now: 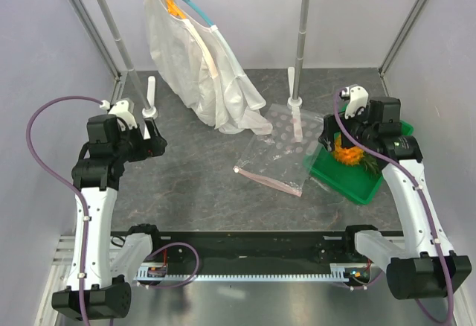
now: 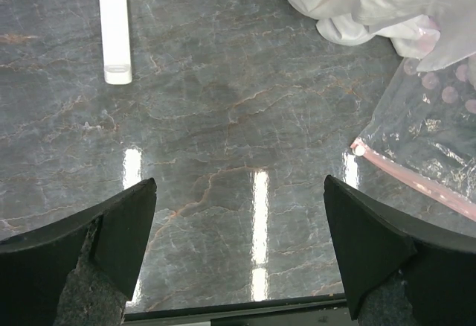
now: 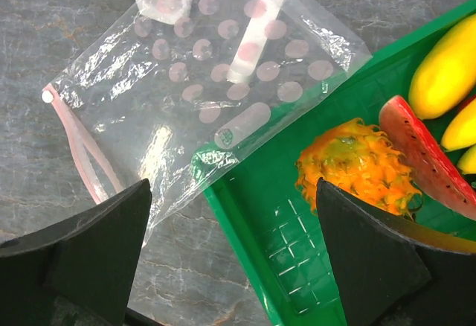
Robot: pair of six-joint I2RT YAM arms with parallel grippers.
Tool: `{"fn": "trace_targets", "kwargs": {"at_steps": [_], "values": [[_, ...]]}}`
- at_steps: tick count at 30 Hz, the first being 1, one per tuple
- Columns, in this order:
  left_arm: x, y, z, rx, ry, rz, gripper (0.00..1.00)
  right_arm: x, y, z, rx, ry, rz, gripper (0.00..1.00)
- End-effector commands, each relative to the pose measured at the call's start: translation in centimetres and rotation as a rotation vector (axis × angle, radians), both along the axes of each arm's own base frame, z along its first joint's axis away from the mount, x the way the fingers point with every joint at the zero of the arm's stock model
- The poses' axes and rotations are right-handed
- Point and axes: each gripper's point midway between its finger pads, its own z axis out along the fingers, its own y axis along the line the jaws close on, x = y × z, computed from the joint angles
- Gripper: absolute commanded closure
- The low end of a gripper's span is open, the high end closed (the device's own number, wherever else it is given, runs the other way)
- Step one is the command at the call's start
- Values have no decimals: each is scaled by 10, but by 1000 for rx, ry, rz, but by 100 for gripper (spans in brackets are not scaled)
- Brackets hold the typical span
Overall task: Place the food in the zip-top bag and seal the zipper
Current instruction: Pick up the zipper food storage bag at the center of the board.
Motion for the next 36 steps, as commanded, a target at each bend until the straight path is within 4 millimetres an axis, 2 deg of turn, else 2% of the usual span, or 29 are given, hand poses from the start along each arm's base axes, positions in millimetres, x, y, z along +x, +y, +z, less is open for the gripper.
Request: {"fn": "trace_targets", "kwargs": {"at_steps": [1, 5, 11, 12, 17, 21, 24, 29, 36], "values": [[4, 4, 29, -18, -79, 46, 0, 4, 7, 8, 8, -19, 54, 2], [6, 12, 36, -4, -116, 100, 0, 6, 15, 0, -25, -1, 98, 2], [11, 10, 39, -29, -150, 103, 0, 3, 53, -26, -127, 59, 233, 2], [11, 9, 41, -35, -160, 101, 0, -2, 70, -33, -155, 71, 294, 2], [9, -1, 55, -64, -220, 56, 0, -24, 117, -61, -294, 80, 479, 2], [10, -5, 55, -93, -221, 47, 0, -42, 142, -91, -371, 93, 591, 5], [10, -11, 49, -115, -204, 27, 0, -50, 158, -105, -424, 69, 639, 6], [11, -13, 42, -126, -186, 14, 0, -53, 165, -126, -532, 64, 669, 12], [9, -14, 42, -124, -190, 9, 0, -67, 156, -149, -646, 46, 687, 14]]}}
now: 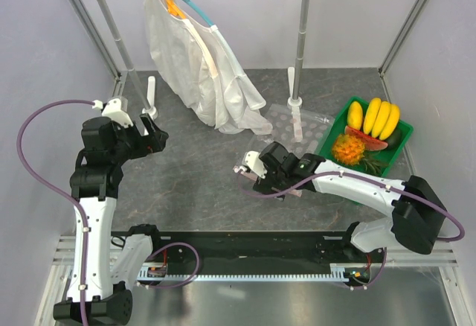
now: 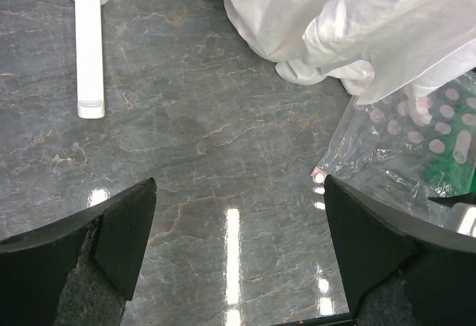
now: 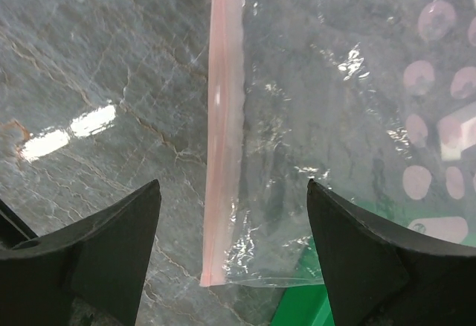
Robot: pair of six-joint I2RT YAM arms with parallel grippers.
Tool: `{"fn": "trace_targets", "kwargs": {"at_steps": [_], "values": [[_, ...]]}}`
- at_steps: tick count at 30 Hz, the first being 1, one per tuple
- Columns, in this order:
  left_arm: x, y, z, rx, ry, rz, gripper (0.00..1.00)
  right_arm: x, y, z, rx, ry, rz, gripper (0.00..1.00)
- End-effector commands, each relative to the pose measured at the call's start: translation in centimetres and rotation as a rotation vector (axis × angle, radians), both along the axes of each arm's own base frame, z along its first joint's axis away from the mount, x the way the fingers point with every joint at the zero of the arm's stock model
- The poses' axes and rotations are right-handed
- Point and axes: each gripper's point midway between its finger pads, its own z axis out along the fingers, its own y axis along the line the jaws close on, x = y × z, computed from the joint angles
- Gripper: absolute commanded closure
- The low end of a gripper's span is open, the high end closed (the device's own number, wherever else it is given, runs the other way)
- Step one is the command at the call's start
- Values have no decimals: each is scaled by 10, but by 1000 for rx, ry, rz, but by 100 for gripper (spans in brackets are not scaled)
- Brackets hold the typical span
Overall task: Place the food in the zip-top bag and seal the zipper
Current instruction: Pick up the zipper food storage bag at the center of the board.
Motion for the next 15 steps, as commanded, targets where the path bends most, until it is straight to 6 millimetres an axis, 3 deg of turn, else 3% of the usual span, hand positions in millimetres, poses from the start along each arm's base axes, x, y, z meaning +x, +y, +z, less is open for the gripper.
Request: {"fn": "trace_targets", "kwargs": {"at_steps": [1, 4, 10, 13, 15], "values": [[3, -3, 11, -29, -50, -3, 0, 7, -9, -3, -60, -97, -11, 14], [2, -4, 12, -27, -57, -12, 0, 5, -16, -6, -65, -104, -39, 16], [1, -9, 9, -34, -57, -41, 0, 18, -28, -6, -90, -198, -89, 36], [2, -12, 9, -44, -56, -57, 0, 21, -28, -5, -84, -212, -107, 54], [2, -13, 10, -46, -58, -63, 0, 23, -25, 0, -68, -224, -114, 72]]}}
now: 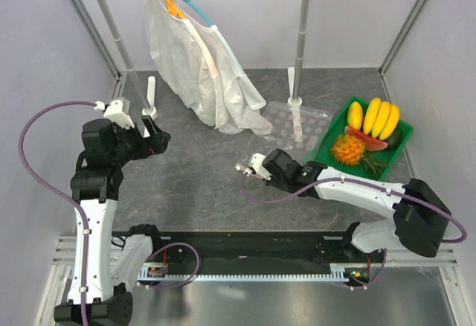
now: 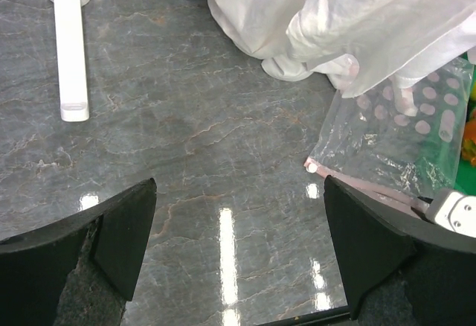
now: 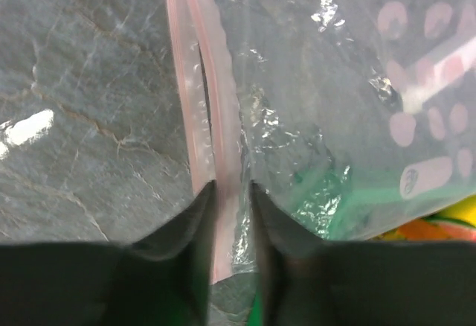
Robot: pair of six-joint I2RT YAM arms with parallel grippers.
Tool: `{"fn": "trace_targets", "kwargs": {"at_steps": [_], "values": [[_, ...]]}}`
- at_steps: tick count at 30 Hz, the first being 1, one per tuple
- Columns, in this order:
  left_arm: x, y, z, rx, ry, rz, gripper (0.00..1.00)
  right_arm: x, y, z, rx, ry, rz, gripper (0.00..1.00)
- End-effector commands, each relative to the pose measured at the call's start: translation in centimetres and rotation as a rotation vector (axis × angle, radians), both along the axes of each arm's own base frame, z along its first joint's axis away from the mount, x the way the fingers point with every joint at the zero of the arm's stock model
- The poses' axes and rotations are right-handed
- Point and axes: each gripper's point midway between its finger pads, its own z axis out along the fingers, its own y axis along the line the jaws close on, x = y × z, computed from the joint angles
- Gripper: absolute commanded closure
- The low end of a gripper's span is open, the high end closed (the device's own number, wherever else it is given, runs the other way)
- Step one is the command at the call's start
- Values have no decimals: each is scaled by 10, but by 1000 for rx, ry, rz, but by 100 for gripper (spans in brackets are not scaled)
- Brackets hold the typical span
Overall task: Place the food in the zip-top bag and seal the zipper
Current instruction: Pick up the zipper food storage bag at the center of the board.
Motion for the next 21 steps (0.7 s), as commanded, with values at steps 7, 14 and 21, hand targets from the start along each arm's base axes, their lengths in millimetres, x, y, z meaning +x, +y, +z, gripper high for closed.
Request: {"fn": "trace_targets", "kwargs": {"at_steps": [7, 14, 21], "values": [[-10, -26, 19, 20, -123, -209, 0, 15, 16, 44, 86, -86, 7, 100], [-47, -58, 18, 167, -287, -564, 3, -10, 44, 77, 238, 27, 191, 100], [-55, -64, 18, 278, -371, -684, 3, -50, 74, 165, 487, -79, 573, 100]]}}
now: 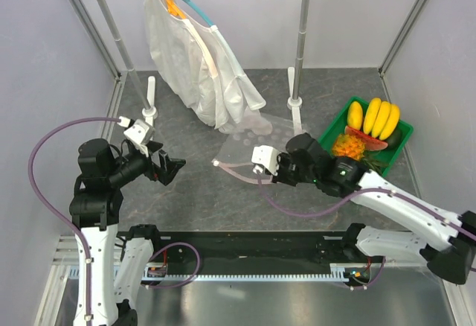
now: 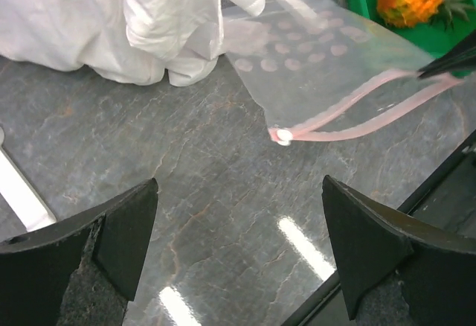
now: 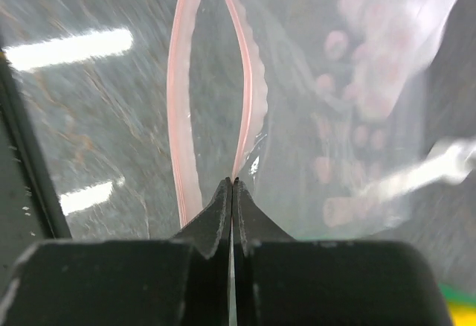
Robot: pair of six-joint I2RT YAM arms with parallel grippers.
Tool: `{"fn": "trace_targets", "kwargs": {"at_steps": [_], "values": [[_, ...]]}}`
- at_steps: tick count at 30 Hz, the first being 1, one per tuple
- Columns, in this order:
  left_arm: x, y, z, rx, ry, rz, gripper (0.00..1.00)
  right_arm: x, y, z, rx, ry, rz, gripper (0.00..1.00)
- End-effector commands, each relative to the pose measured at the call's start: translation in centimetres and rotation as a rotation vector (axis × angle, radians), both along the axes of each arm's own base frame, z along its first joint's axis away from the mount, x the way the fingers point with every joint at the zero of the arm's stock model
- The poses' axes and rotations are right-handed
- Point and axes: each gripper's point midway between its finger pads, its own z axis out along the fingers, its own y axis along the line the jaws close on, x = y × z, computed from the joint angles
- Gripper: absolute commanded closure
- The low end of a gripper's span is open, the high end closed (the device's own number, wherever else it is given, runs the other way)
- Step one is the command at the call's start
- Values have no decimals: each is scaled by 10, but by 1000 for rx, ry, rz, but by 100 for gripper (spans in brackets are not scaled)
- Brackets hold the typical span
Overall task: Place the food in the zip-top bag and seal the zipper
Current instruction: Pick up the zipper food storage bag at the center of the board.
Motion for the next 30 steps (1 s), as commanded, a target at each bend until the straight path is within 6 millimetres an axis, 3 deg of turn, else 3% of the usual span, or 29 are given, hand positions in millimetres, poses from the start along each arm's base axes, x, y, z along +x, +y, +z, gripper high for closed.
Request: {"fn": "trace_targets", "kwargs": {"at_steps": [1, 7, 9, 13, 15, 18, 23, 30], "values": [[-4, -7, 8, 93, -115, -125, 3, -31, 28, 68, 147, -100, 328, 100], [-19, -12, 19, 115, -129, -186, 3, -83, 16, 75, 101, -83, 642, 100], [-24, -14, 20, 105, -100, -201, 3, -87, 14, 81, 116, -106, 669, 100], [-28, -19, 39, 72, -75, -227, 5, -93, 11, 95, 121, -155, 728, 100], [-27, -22, 51, 49, -76, -236, 6, -98, 7, 114, 142, -228, 767, 100], [-29, -27, 60, 16, -67, -261, 7, -99, 2, 136, 174, -295, 764, 100], [-24, -26, 55, 15, -44, -258, 8, -106, -2, 147, 187, -387, 831, 100], [-20, -30, 45, -35, 42, -256, 12, -73, 32, 114, 138, -434, 843, 100]]}}
